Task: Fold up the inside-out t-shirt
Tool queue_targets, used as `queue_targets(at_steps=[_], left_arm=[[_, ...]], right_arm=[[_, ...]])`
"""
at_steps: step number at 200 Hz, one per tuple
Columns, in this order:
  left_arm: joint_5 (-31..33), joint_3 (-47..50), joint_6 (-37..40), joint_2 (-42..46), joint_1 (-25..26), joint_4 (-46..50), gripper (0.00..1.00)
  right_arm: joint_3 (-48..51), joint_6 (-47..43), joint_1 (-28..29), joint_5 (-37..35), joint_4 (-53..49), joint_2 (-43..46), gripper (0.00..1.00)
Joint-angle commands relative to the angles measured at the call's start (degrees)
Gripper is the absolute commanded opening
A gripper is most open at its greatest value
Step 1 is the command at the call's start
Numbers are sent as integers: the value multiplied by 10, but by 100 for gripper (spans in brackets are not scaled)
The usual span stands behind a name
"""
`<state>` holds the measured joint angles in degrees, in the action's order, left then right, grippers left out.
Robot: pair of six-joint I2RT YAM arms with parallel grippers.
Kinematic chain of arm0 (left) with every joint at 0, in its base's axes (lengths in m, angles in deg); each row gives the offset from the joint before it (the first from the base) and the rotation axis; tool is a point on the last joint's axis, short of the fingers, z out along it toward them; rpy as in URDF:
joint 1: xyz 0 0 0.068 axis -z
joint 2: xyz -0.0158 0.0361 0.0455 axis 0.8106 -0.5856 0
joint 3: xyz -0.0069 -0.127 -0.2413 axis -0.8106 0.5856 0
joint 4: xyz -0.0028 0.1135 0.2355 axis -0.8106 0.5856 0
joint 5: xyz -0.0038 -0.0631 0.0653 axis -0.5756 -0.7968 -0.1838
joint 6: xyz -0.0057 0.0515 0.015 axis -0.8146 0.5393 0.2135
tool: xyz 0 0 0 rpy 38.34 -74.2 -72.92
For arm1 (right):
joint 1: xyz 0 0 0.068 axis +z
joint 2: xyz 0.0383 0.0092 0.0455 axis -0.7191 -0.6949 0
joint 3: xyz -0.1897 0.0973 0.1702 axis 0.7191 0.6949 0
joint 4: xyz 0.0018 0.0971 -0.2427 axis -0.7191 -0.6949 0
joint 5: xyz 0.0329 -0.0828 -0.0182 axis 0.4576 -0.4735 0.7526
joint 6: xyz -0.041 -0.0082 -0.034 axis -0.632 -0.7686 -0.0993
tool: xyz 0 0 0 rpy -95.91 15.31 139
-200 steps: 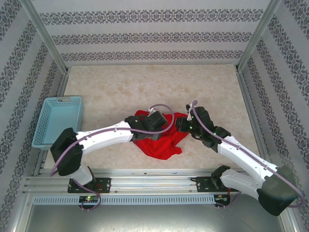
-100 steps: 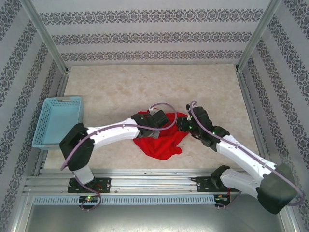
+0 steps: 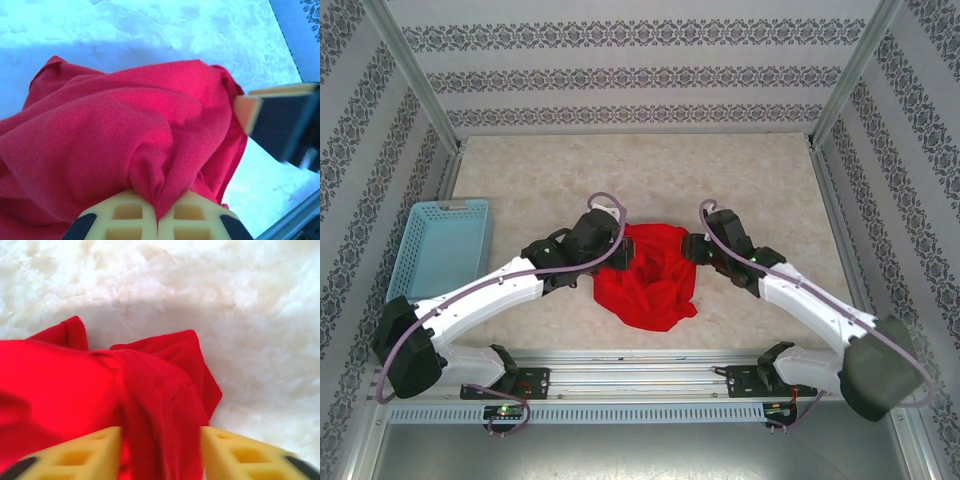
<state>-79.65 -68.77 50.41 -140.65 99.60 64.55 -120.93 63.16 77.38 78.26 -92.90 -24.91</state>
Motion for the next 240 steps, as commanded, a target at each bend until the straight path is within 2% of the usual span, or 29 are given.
queue_targets(at_steps=[1, 12, 39, 65, 92, 139, 167, 187, 201, 221, 240], left_arm=[[-39, 4, -32, 4, -10, -71, 0], [-43, 7, -37, 2, -14, -77, 0], [-59, 12, -48, -1, -21, -91, 0], [-70, 12, -55, -3, -23, -96, 0], [-80, 8, -60, -4, -23, -96, 0], [-85, 10, -67, 1, -23, -96, 0], [-81, 6, -63, -4, -25, -87, 0], [-85, 11, -66, -8, -35, -87, 0], [-114, 23, -79, -11, -55, -108, 0], [-133, 29, -83, -25, -87, -113, 2], [-88, -6, -37, -54, -101, -57, 11]], right_arm=[[26, -15, 52, -20, -15, 84, 61], [51, -7, 73, -5, 3, 121, 64], [113, 16, 122, 59, 95, 148, 62], [119, -11, 157, 61, 154, 101, 58], [120, -47, 162, 59, 220, 51, 57], [72, -82, 163, 55, 248, -26, 48], [59, -83, 165, 48, 254, -37, 35], [57, -81, 165, 36, 242, -21, 15], [53, -77, 163, 15, 212, -10, 0], [45, -75, 157, 12, 160, 17, 0], [24, -60, 154, 29, 103, 65, 0]])
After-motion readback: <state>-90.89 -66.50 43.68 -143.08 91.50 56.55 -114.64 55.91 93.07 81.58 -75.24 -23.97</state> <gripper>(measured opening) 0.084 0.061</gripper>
